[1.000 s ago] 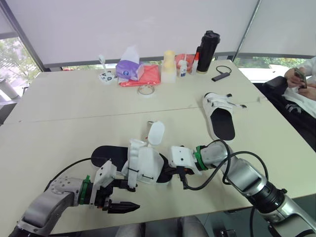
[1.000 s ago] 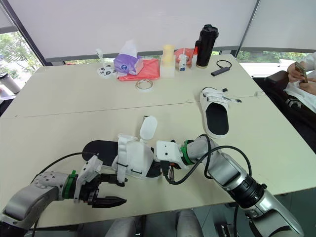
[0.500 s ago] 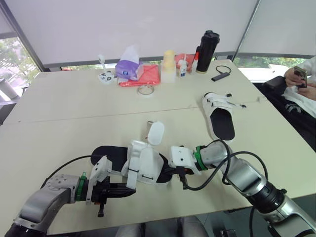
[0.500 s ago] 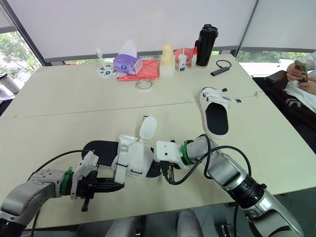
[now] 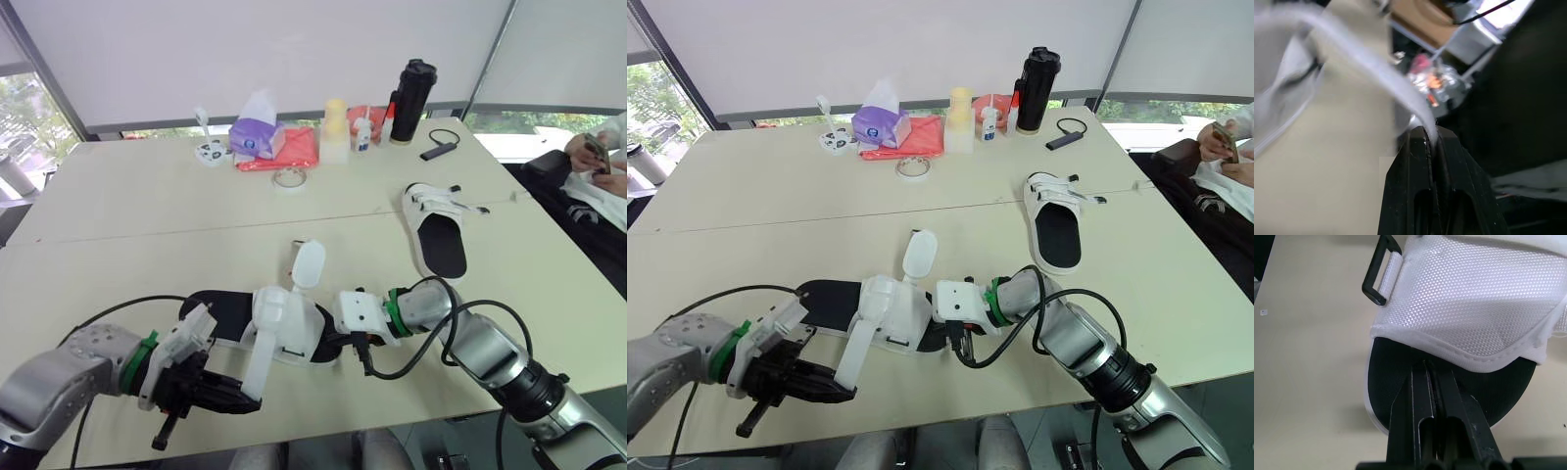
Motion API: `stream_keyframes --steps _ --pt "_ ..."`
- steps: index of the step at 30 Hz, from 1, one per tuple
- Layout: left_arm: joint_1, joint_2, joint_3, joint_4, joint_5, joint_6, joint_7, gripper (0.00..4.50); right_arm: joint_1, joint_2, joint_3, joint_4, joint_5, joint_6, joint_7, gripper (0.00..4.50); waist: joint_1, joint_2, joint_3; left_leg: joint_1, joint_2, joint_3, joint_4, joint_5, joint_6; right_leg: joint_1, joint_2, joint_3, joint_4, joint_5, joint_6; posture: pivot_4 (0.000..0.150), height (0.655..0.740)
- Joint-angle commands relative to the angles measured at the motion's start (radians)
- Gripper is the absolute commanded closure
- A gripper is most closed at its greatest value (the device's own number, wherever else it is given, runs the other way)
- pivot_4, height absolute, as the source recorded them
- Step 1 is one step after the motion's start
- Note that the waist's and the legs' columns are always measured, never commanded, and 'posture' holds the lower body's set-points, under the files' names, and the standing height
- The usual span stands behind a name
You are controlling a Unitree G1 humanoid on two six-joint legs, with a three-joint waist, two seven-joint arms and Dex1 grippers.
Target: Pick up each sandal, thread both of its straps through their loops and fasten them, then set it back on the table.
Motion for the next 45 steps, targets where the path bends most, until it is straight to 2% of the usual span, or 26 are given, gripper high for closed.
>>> stream_keyframes --steps 1,6,11,20,27,31,34,39,41,45 --pt "-0.067 0.020 0.030 -0.047 -0.086 0.043 -0.017 4.42 -0.009 -0.017 0.004 0.049 -0.036 -0.010 -0.003 4.50 0.000 0.000 0.000 0.000 0.000 0.000 0.000 0.000 0.000 0.000 0.000 0.000 0.000 0.000 0.000 0.150 0.7400" --pt "-0.174 -0.012 0.035 0.011 -0.112 0.075 0.028 4.42 -0.017 -0.019 -0.002 0.069 -0.039 -0.028 -0.002 4.50 0.003 0.000 0.000 0.000 0.000 0.000 0.000 0.000 0.001 0.001 0.000 -0.001 0.000 0.000 0.000 0.150 0.7400" --pt "-0.270 -0.081 0.019 0.143 -0.042 0.049 0.094 4.42 -0.012 -0.017 0.001 0.065 -0.041 -0.027 -0.007 4.50 0.004 0.000 0.001 0.000 -0.001 0.000 0.000 0.002 0.003 0.001 0.000 -0.003 0.000 0.000 0.000 0.150 0.7400" --pt "-0.354 -0.198 -0.019 0.270 0.019 0.071 0.181 4.42 -0.008 -0.014 0.003 0.053 -0.040 -0.017 -0.013 4.50 0.004 -0.001 0.001 0.000 -0.001 0.000 0.001 0.002 0.003 0.002 0.001 -0.004 0.000 0.000 0.000 0.150 0.7400" --pt "-0.405 -0.264 -0.017 0.319 -0.024 0.164 0.226 4.42 -0.010 -0.010 0.009 0.050 -0.045 -0.016 -0.016 4.50 0.004 -0.001 0.000 0.000 -0.002 -0.001 0.002 0.002 0.003 0.003 0.001 -0.005 0.001 0.001 0.001 0.150 0.7400" --pt "-0.460 -0.307 0.023 0.364 -0.132 0.296 0.259 4.42 -0.005 -0.011 0.012 0.043 -0.047 -0.012 -0.018 4.50 0.004 -0.001 0.000 0.000 -0.002 -0.001 0.002 0.002 0.003 0.003 0.001 -0.005 0.002 0.001 0.001 0.150 0.7400" --pt "-0.488 -0.333 0.046 0.401 -0.164 0.346 0.292 3.54 -0.002 -0.011 0.011 0.040 -0.047 -0.009 -0.020 4.50 0.004 -0.001 0.000 0.001 -0.002 -0.002 0.003 0.002 0.003 0.004 0.001 -0.006 0.002 0.001 0.001 0.150 0.7400" --pt "-0.523 -0.393 0.086 0.470 -0.147 0.331 0.371 1.05 0.000 -0.008 0.011 0.037 -0.046 -0.004 -0.023 4.50 0.004 -0.001 0.000 0.001 -0.003 -0.002 0.003 0.002 0.003 0.004 0.001 -0.006 0.002 0.001 0.001 0.150 0.7400" --pt "-0.529 -0.407 0.066 0.505 -0.071 0.265 0.402 0.10 -0.001 -0.008 0.011 0.039 -0.046 -0.004 -0.025 4.50 0.004 -0.001 0.000 0.001 -0.003 -0.002 0.003 0.003 0.002 0.004 0.002 -0.006 0.003 0.001 0.001 0.150 0.7400" --pt "-0.513 -0.412 -0.007 0.581 0.113 0.080 0.407 0.10 -0.003 -0.005 0.012 0.039 -0.045 -0.001 -0.027 4.50 0.005 -0.001 0.000 0.001 -0.003 -0.002 0.003 0.003 0.002 0.004 0.002 -0.006 0.003 0.001 0.001 0.150 0.7400"
